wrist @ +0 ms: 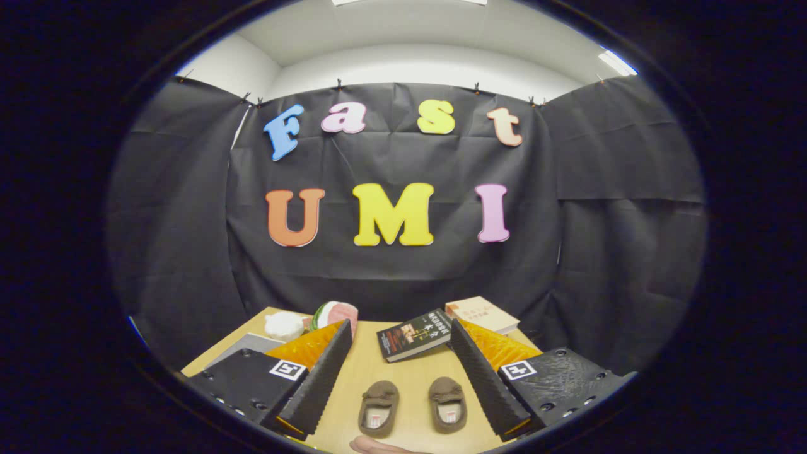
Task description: Open the storage box then place both shoes into the box .Put the left shoe in first, then the right shoe, with the right side of both shoes facing outward in a uniform manner.
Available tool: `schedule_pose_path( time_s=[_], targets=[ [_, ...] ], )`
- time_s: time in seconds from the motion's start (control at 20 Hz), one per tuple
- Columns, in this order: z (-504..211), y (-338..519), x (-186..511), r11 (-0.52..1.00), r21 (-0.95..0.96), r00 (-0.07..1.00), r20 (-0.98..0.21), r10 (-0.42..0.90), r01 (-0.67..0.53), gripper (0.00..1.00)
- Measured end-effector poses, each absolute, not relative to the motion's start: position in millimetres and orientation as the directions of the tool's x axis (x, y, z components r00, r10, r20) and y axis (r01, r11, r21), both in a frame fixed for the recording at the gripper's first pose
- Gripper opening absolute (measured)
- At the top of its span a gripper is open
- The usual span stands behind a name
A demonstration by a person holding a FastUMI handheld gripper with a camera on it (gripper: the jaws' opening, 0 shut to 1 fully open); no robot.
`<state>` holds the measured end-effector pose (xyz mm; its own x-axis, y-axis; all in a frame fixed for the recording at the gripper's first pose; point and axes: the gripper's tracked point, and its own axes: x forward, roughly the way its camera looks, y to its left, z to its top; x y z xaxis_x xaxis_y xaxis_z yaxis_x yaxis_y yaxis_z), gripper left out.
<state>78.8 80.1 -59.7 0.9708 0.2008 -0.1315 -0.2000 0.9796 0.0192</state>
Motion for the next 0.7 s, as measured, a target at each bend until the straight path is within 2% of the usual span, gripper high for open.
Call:
schedule_pose_path(
  time_s=[0.25, 0.5, 0.7],
  targets=[
    [-129, 135, 115, 0.936, 0.101, 0.884, -0.310, 0.351, -0.336, 0.96],
    [-208, 206, 138, 0.865, 0.183, 0.708, -0.508, 0.490, -0.467, 0.95],
    [-235, 253, 135, 0.801, 0.295, 0.590, -0.554, 0.588, -0.521, 0.96]
  ],
)
